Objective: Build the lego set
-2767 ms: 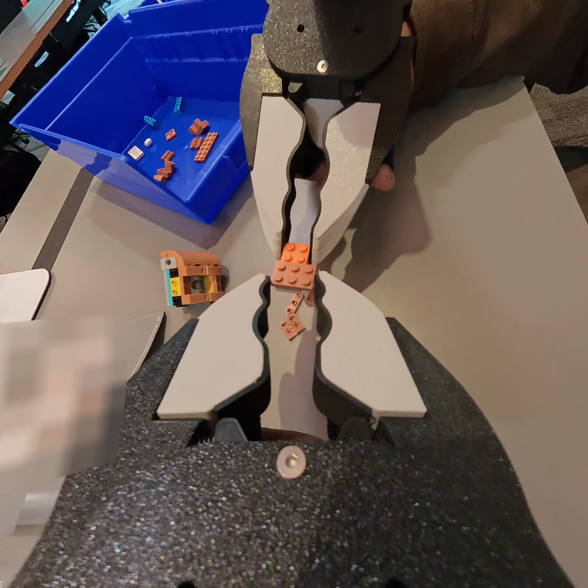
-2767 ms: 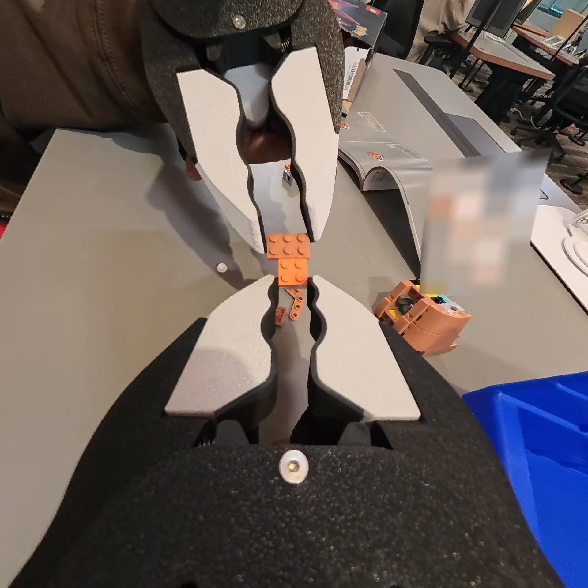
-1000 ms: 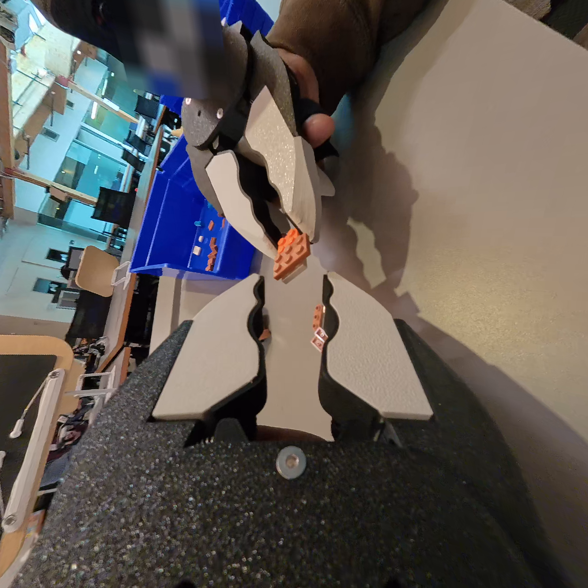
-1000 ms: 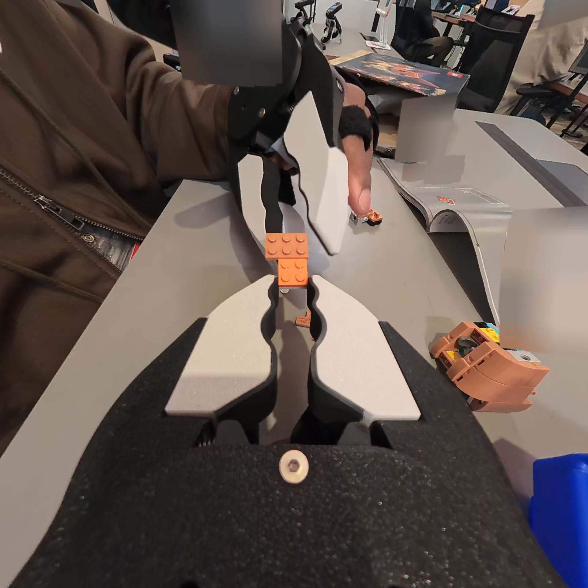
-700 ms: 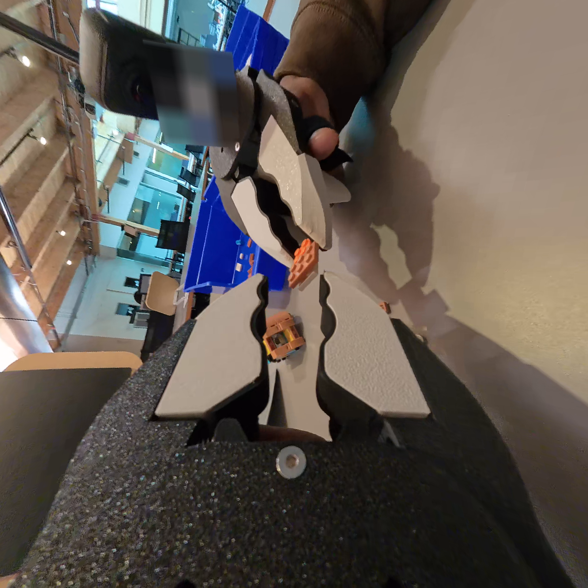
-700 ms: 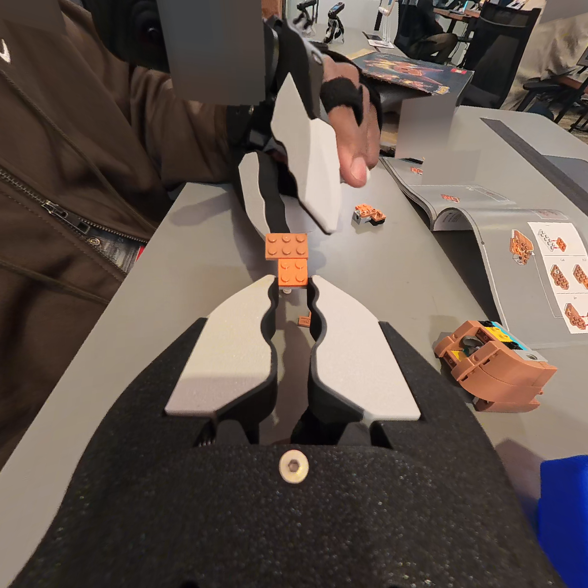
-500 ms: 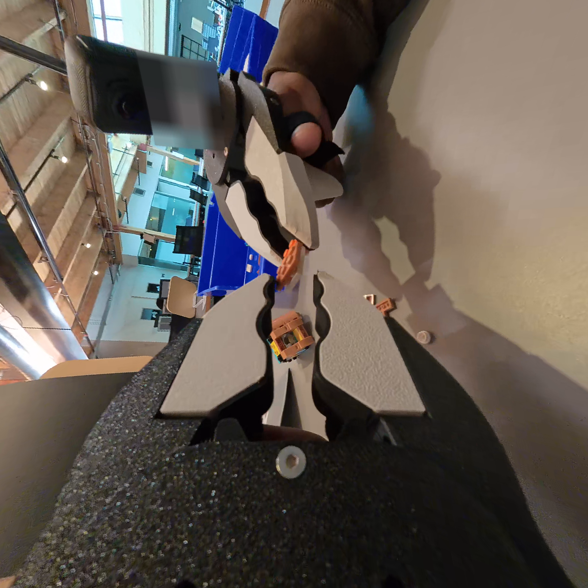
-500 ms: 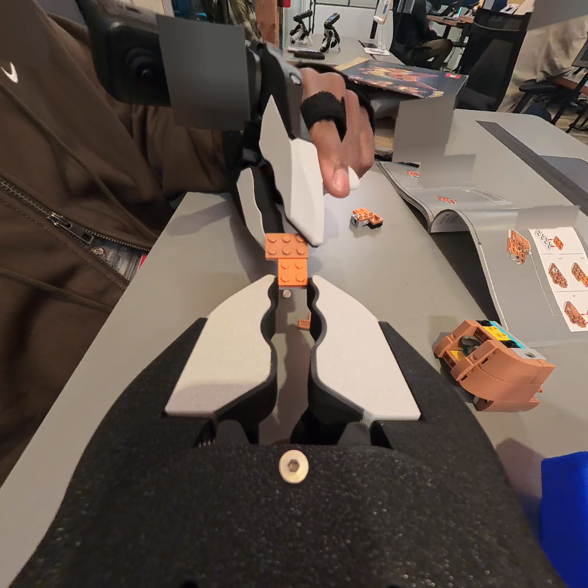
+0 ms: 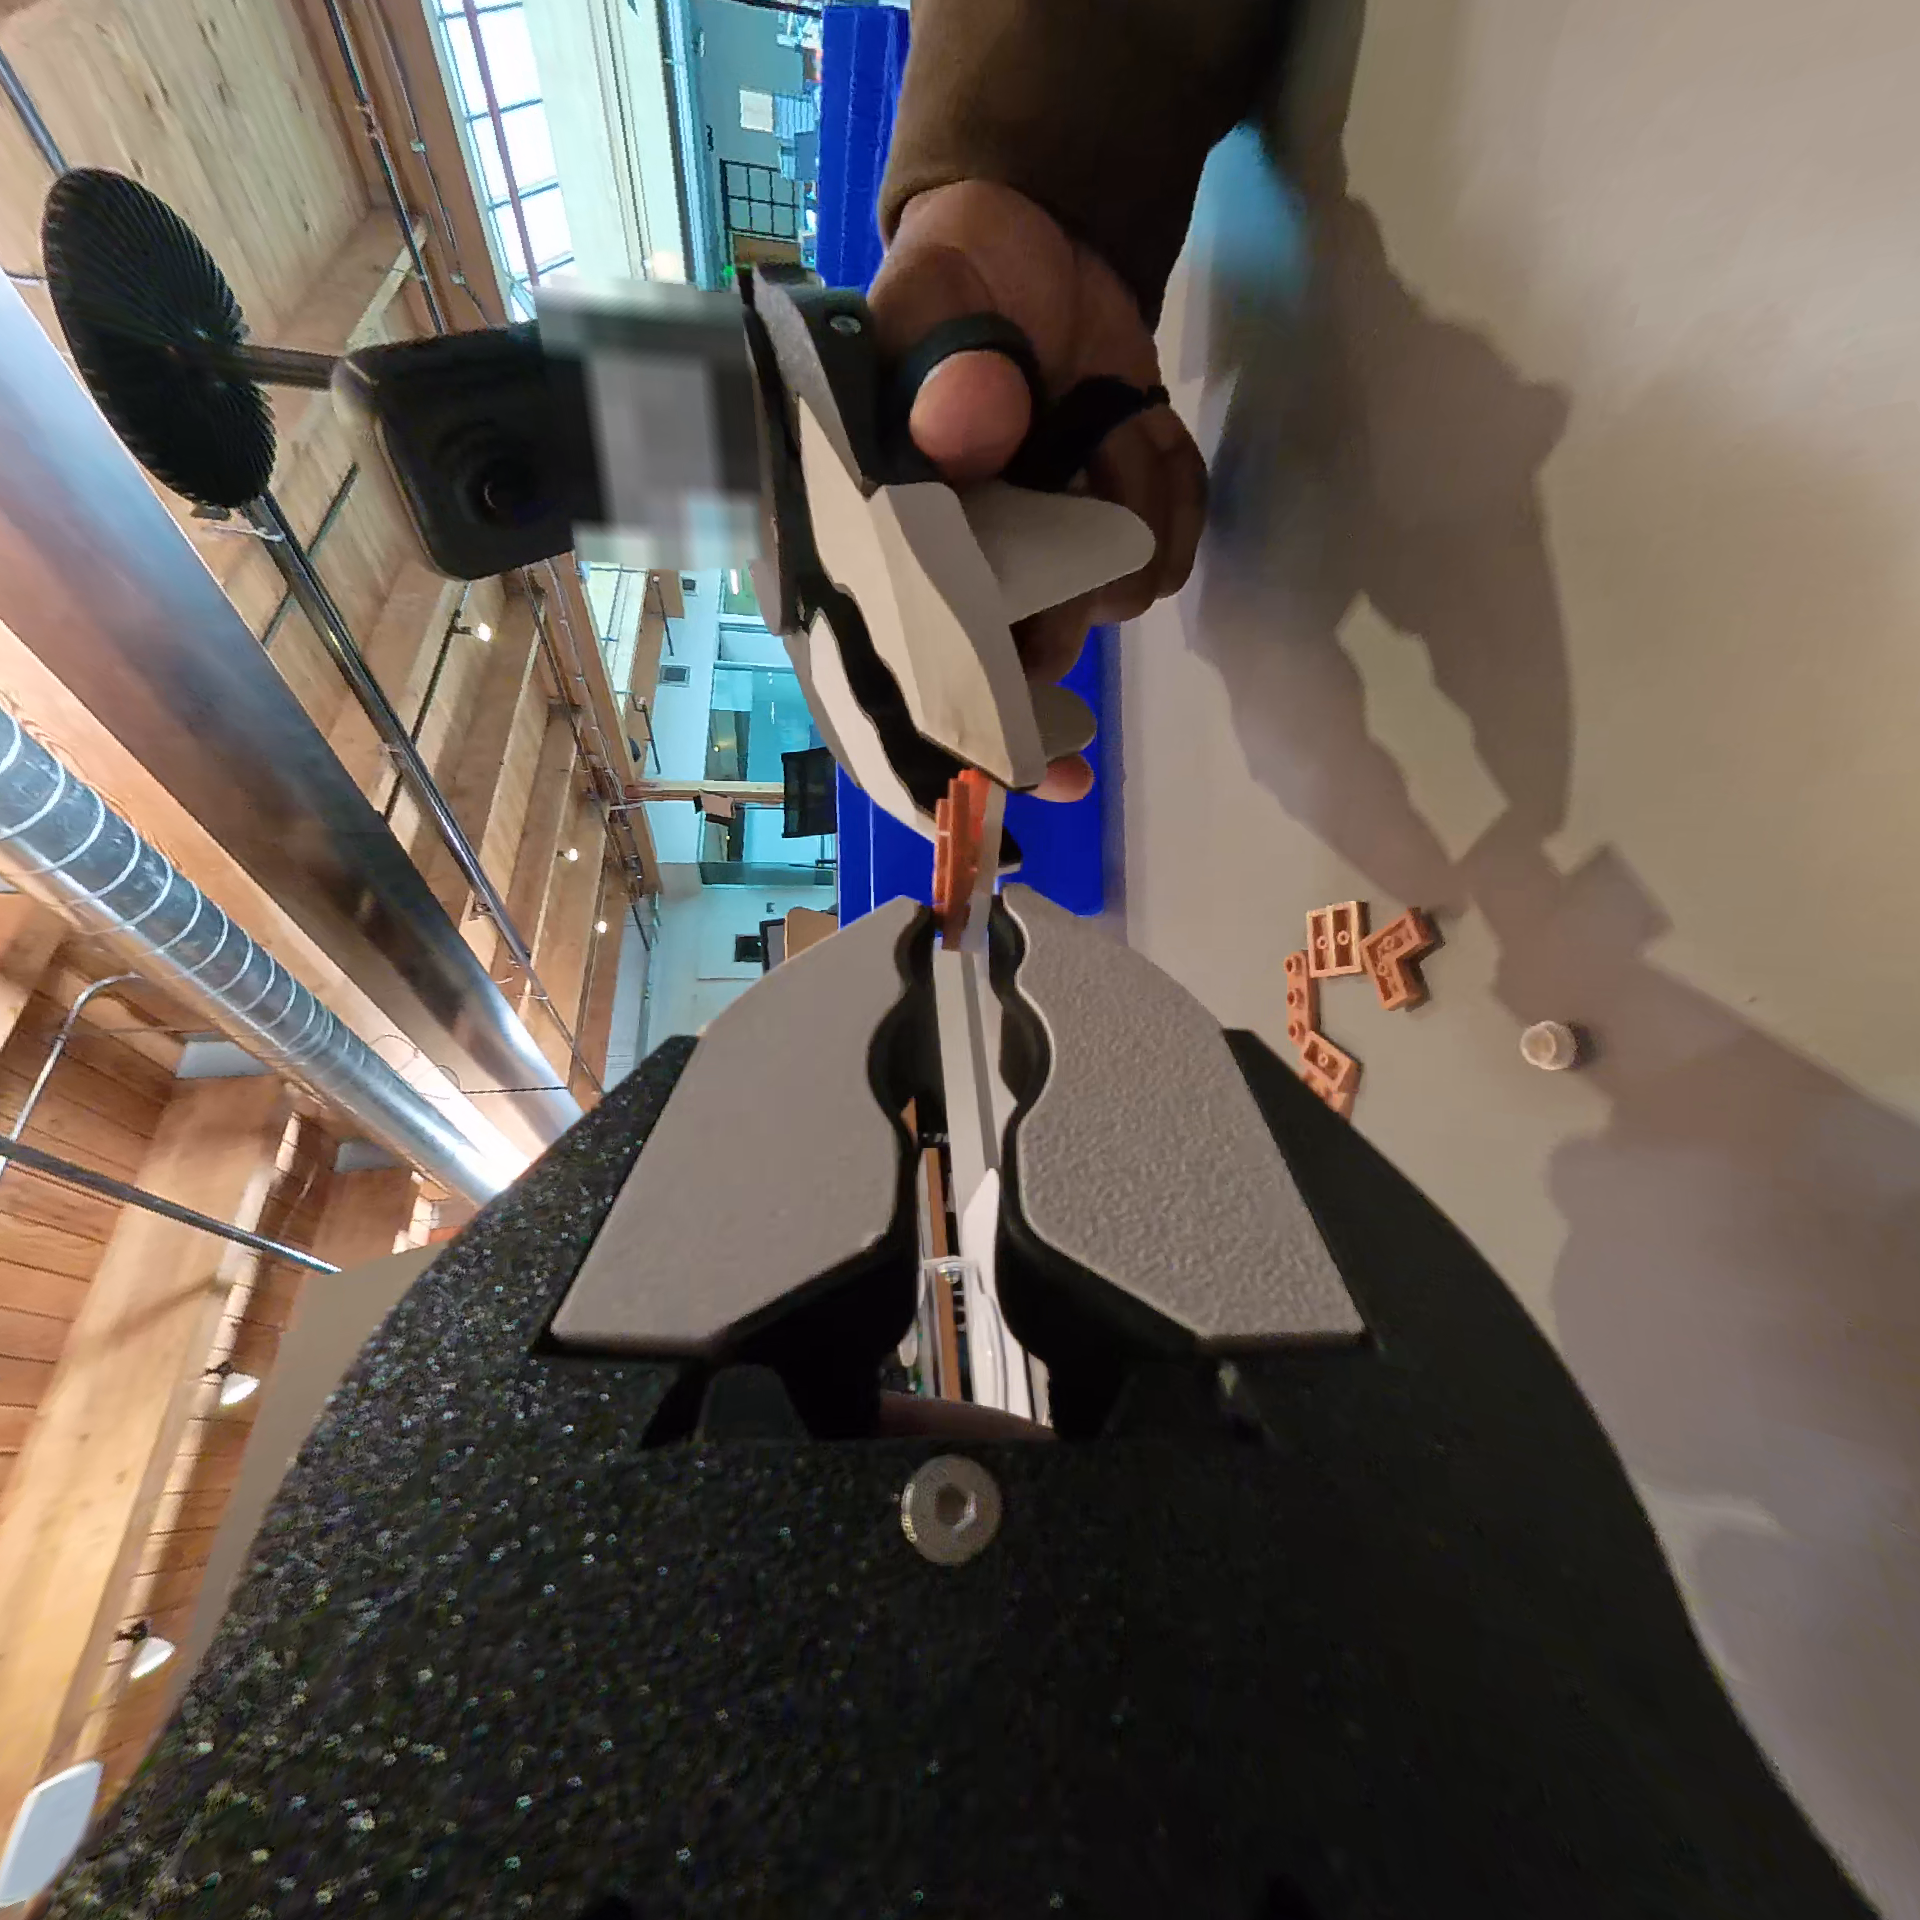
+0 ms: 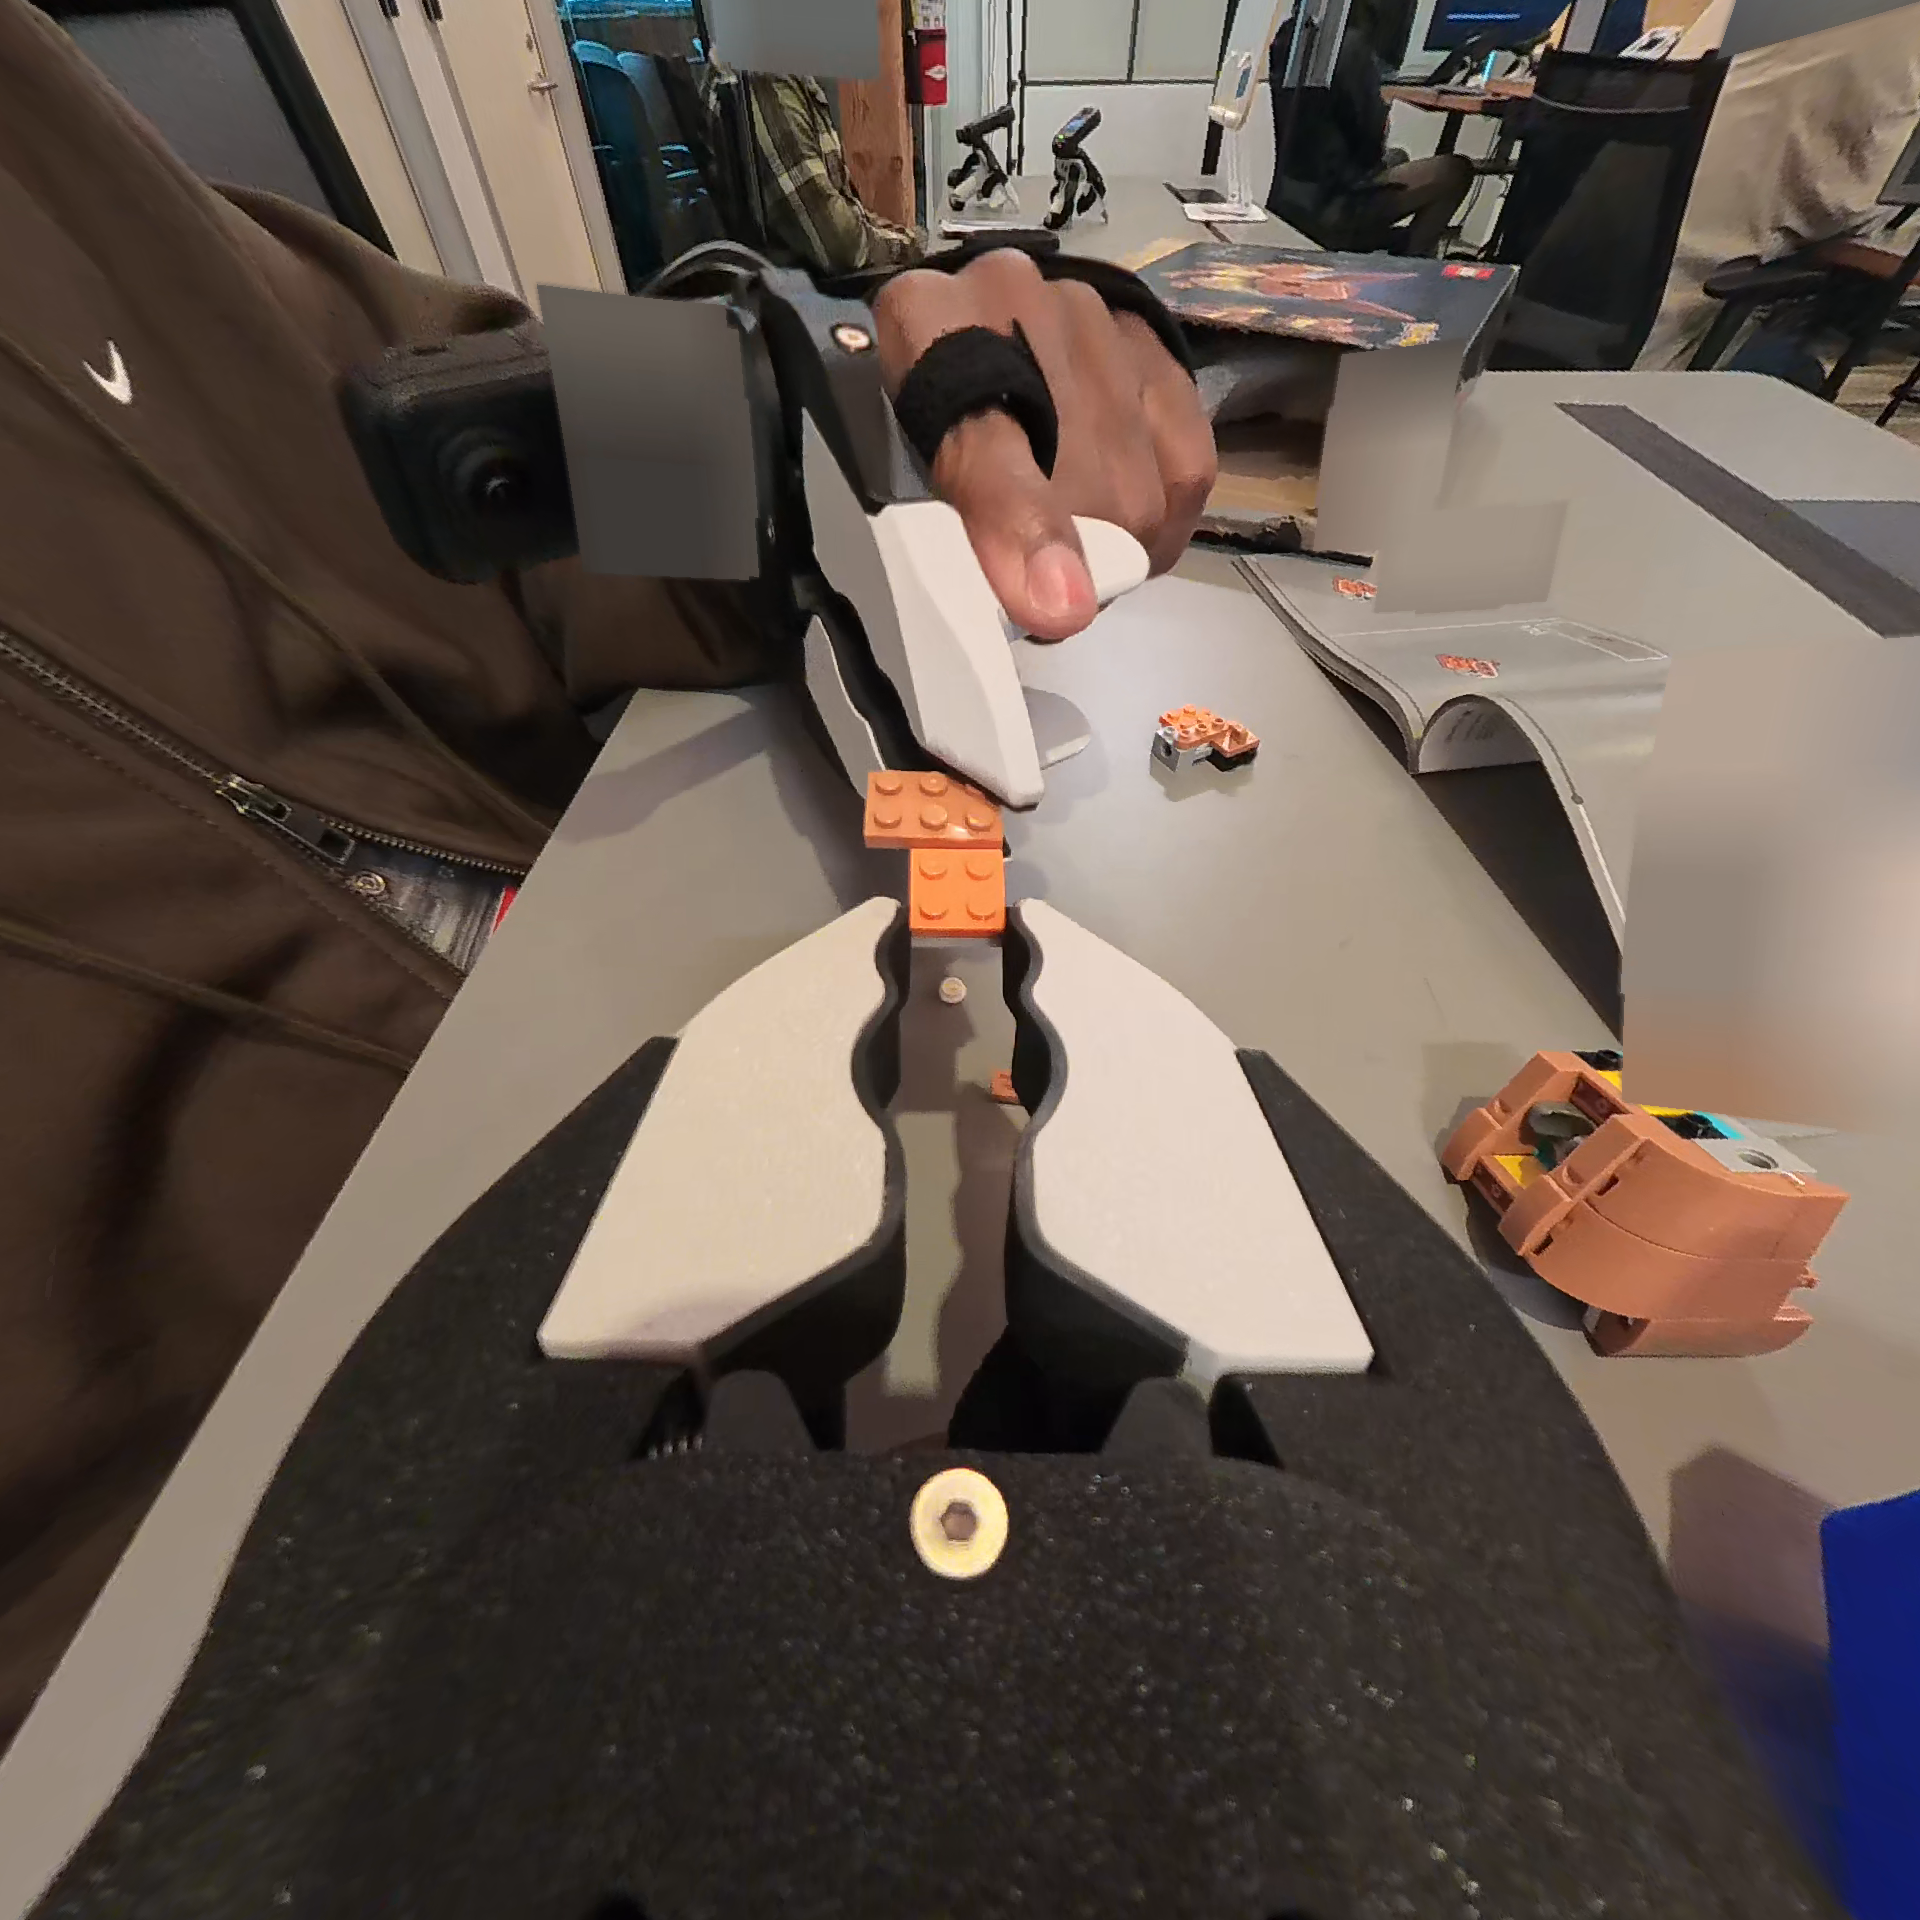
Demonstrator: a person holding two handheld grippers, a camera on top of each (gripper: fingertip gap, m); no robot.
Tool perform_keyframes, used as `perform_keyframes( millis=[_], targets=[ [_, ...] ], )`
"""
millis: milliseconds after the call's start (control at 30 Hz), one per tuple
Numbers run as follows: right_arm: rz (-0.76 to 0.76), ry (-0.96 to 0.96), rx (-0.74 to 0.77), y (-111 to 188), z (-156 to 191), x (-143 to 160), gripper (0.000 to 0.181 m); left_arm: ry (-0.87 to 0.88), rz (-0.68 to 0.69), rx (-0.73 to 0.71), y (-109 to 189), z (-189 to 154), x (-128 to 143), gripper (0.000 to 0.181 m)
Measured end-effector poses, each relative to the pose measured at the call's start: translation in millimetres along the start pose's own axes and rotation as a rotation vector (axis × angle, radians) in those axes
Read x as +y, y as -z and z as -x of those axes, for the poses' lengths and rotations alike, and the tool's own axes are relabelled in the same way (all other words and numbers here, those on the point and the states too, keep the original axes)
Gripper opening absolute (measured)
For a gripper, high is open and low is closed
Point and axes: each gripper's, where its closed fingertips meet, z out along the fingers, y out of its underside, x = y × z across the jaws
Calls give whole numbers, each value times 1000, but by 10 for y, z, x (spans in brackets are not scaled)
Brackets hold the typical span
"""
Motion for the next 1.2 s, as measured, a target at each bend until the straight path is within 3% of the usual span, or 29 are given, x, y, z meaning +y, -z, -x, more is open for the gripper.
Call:
perform_keyframes(
  millis=[467,567,700,767,933,1133,1200],
  targets=[
    [-31,-4,-13,19,29,-77,17,39,-15,-13,18,43,-32,8],
    [-26,46,29,13,-4,-87,19,141,-30,1,14,52,-17,9],
    [100,239,171,-8,-137,59,35,387,-73,27,60,137,34,9],
    [95,334,228,-28,-156,18,41,515,-117,63,84,153,29,9],
    [1,514,305,-46,-65,-228,36,688,-163,149,84,94,47,9],
    [9,625,352,-47,-42,-264,27,764,-205,234,87,15,-39,9],
    [23,636,337,-67,-19,-238,17,777,-210,254,88,-3,-60,9]
  ],
)
